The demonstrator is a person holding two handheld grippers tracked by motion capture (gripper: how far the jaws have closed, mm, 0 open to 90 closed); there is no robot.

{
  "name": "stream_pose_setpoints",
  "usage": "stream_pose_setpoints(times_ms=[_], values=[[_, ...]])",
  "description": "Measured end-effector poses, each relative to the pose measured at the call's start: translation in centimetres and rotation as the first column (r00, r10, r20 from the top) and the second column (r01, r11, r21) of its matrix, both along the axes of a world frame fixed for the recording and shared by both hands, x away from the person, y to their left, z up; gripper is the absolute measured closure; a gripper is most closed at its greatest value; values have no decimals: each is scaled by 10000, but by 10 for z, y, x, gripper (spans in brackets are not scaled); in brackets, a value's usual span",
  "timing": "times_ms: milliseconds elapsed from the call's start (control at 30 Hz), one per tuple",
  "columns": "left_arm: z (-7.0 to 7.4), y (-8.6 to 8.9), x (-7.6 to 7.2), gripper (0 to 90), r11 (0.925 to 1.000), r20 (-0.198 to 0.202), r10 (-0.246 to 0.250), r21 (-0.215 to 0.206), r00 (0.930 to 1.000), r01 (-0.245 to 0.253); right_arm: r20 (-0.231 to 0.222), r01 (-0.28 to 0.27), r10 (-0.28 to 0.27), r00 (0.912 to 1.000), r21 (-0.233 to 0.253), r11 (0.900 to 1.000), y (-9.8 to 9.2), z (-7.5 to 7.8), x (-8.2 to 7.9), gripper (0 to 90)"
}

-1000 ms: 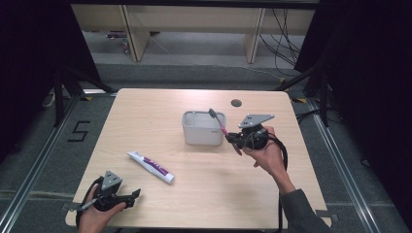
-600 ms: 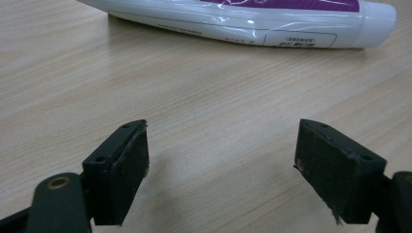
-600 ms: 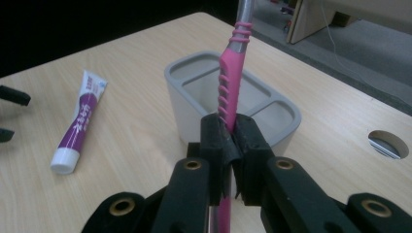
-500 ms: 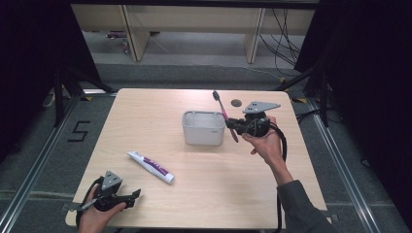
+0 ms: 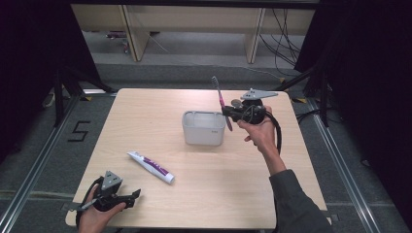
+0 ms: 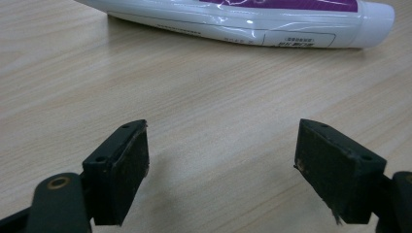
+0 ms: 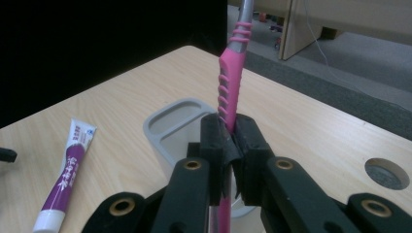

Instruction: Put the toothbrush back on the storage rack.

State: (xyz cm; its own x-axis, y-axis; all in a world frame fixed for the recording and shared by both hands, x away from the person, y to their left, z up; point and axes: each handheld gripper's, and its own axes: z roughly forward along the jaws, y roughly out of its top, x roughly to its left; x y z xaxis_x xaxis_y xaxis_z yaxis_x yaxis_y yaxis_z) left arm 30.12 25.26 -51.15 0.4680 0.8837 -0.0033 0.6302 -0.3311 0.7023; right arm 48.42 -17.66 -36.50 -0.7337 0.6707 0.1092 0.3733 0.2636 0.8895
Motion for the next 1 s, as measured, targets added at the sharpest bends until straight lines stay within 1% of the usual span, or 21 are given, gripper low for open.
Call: stream_pose_setpoints(times_ms=[67,100,133,167,267,300,333,367,400,500,533,567,667,733,767,833,867,900,933,967,1000], values=[[0,0,0,196,10000,11,13,-18,10000,-13,47,19,-19,10000,-57,10000,0,1,2,844],[0,0,0,196,10000,-9,0,36,10000,0,34,64,-65,10000,142,9999,3,1,6,844],[0,0,0,196,9999,-20,-3,108,10000,4,165,5,-7,9999,112,9999,3,0,8,844],[0,0,0,196,10000,-16,13,97,10000,-13,102,90,-91,9999,69,9999,4,0,10,844],[0,0,0,196,10000,-10,-5,29,10000,5,24,253,-254,9997,265,9993,6,-4,16,844],[0,0,0,196,10000,-14,-13,38,10000,13,202,279,-282,9994,149,9995,6,-4,18,844],[0,0,0,196,10000,-14,-13,38,10000,13,202,279,-282,9994,149,9995,6,-4,18,844],[0,0,0,196,10000,-14,7,23,10000,-7,176,187,-192,9997,292,9994,7,-5,20,844],[0,0,0,196,10000,-14,9,26,10000,-9,1,364,-364,9993,259,9990,8,-5,19,844],[0,0,0,196,10000,-43,-11,59,10000,12,68,396,-399,9992,356,9986,11,-6,22,844],[0,0,0,196,10000,-29,-4,29,10000,4,171,432,-440,9989,435,9981,12,-7,26,844],[0,0,0,196,10000,-29,-12,35,10000,12,-69,467,-464,9989,524,9975,13,-8,26,844],[0,0,0,196,10000,-38,10,31,10000,-10,111,491,-495,9987,335,9982,13,-9,29,844],[0,0,-1,196,10000,-15,38,14,10000,-38,76,626,-631,9980,456,9970,16,-11,32,844],[0,0,0,196,10000,-28,5,29,10000,-5,100,587,-592,9982,463,9972,15,-11,34,844],[0,0,0,196,10000,-44,-23,52,10000,24,39,615,-618,9981,620,9962,16,-12,37,844],[0,0,0,196,10000,-36,-14,43,10000,14,-172,772,-762,9969,670,9948,17,-12,36,844],[0,0,-1,196,10000,-31,-11,35,10000,11,31,649,-653,9979,683,9955,17,-14,39,844],[0,0,-1,196,10000,-31,-11,35,10000,11,-239,765,-748,9969,833,9936,18,-14,38,844],[0,0,0,196,10000,-46,-17,35,10000,17,-55,750,-748,9972,783,9941,19,-16,40,844],[0,0,0,196,10000,-46,-17,35,10000,17,-55,750,-748,9972,783,9941,19,-16,40,844]])
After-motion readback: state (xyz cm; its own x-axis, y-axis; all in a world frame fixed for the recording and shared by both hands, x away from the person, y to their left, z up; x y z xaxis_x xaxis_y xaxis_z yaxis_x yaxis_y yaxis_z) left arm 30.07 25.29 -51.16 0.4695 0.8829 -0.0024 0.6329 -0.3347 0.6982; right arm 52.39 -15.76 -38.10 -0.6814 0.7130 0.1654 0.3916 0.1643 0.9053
